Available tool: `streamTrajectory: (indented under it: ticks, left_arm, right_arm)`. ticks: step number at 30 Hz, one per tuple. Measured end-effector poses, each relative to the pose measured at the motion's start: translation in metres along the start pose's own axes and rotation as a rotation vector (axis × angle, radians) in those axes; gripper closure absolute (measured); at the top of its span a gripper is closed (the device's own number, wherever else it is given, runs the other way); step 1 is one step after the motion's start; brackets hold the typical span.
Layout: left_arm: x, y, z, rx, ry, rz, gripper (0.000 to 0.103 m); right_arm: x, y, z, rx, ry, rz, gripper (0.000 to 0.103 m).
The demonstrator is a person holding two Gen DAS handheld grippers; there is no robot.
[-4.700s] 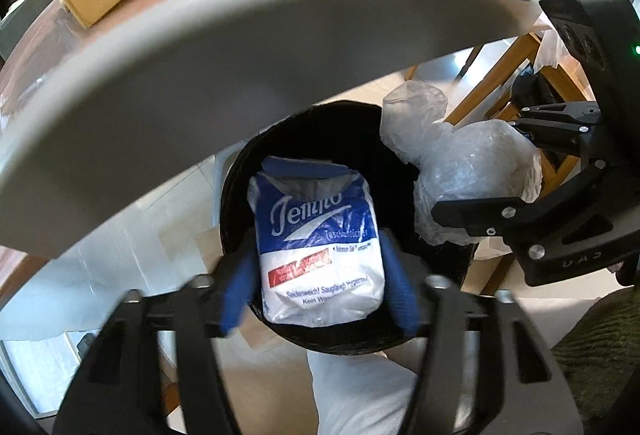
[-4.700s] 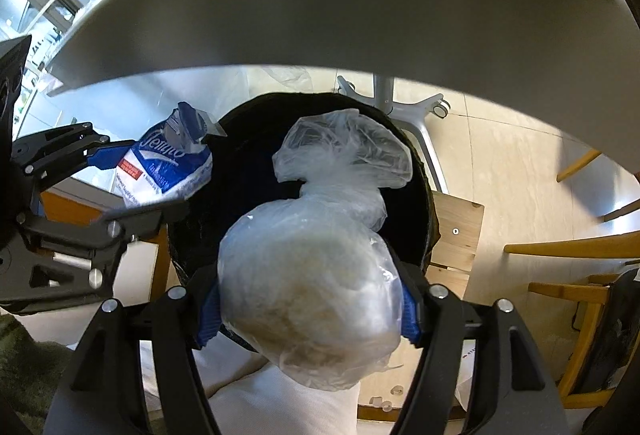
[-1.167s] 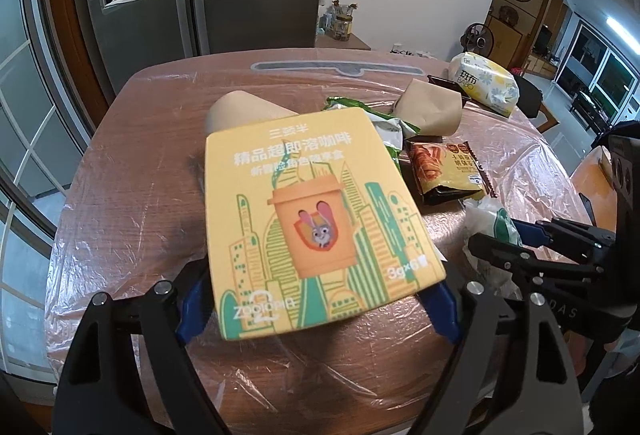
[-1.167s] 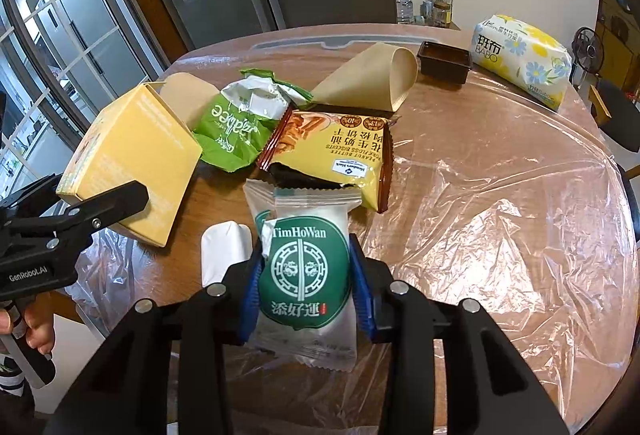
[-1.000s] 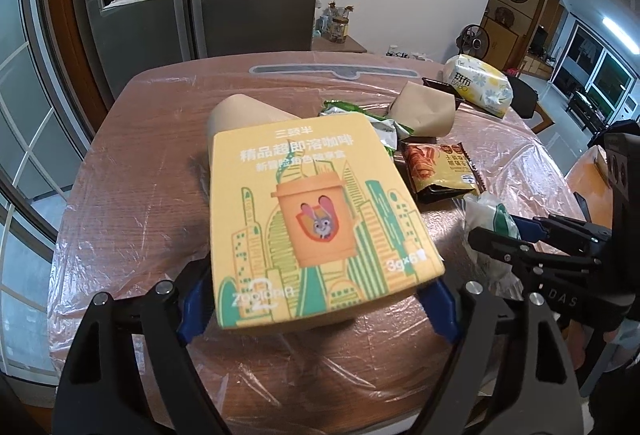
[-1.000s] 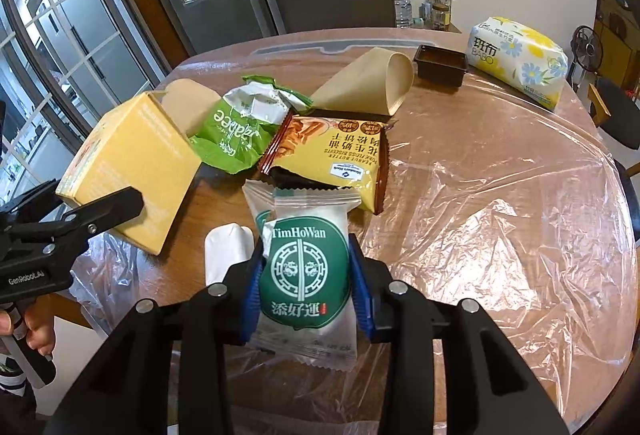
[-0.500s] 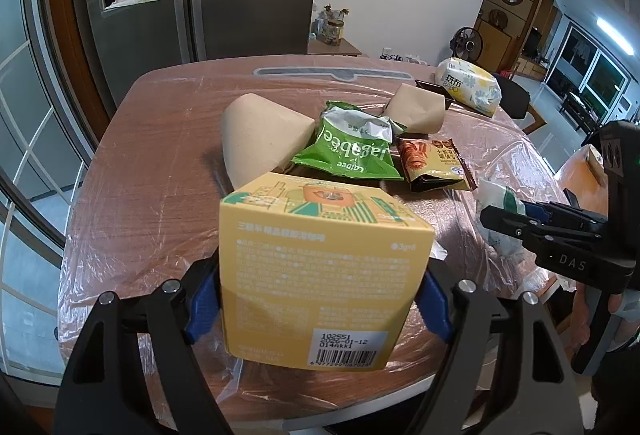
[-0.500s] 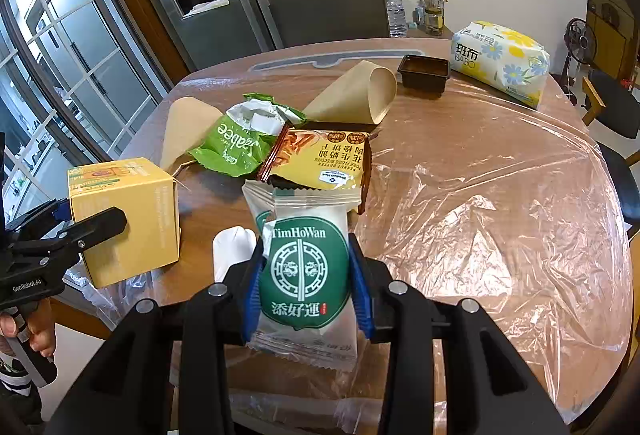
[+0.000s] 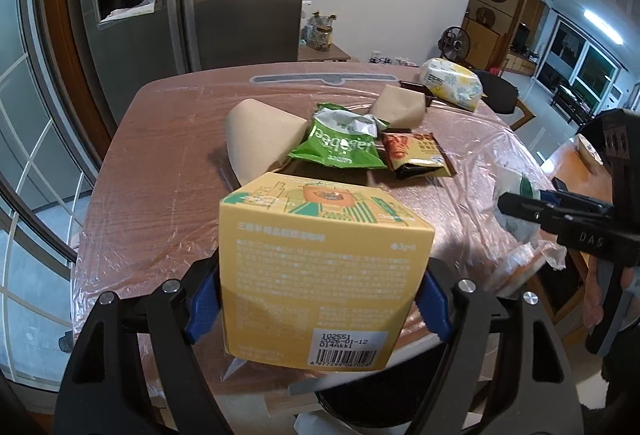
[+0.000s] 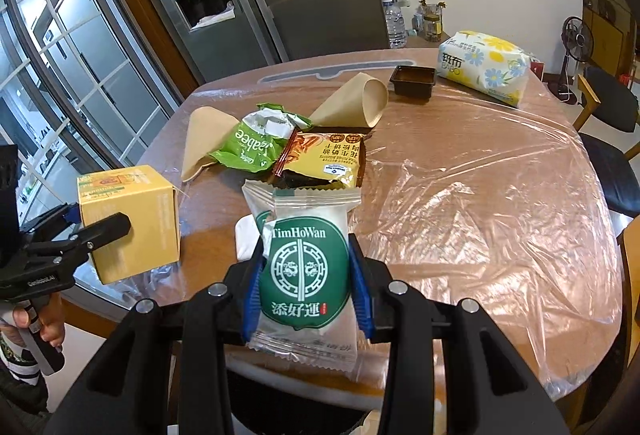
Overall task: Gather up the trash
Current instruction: 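Carry the yellow box and green wrapper with both tools over the black bin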
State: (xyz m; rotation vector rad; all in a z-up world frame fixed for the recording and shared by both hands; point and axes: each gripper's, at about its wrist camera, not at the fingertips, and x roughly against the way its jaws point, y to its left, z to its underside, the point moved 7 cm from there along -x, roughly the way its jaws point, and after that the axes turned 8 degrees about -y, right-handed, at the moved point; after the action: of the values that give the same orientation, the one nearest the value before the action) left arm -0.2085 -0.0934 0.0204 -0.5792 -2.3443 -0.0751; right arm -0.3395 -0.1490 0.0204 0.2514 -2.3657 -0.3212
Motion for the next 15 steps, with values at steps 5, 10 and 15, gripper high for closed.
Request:
streamTrajectory:
  ticks: [5, 10, 15]
  left_arm:
    - [0.016, -0.012, 0.008, -0.039, 0.002, 0.036, 0.023]
    - [0.033, -0.026, 0.019, -0.083, 0.008, 0.092, 0.023]
    - [0.046, -0.041, 0.033, -0.139, 0.028, 0.127, 0.023]
  right_arm:
    - [0.017, 0.002, 0.007, 0.003, -0.001, -0.012, 0.066]
    - [0.034, 0.004, 0.02, 0.006, 0.017, -0.035, 0.066]
    - [0.048, 0.008, 0.037, 0.03, 0.045, -0.043, 0.066]
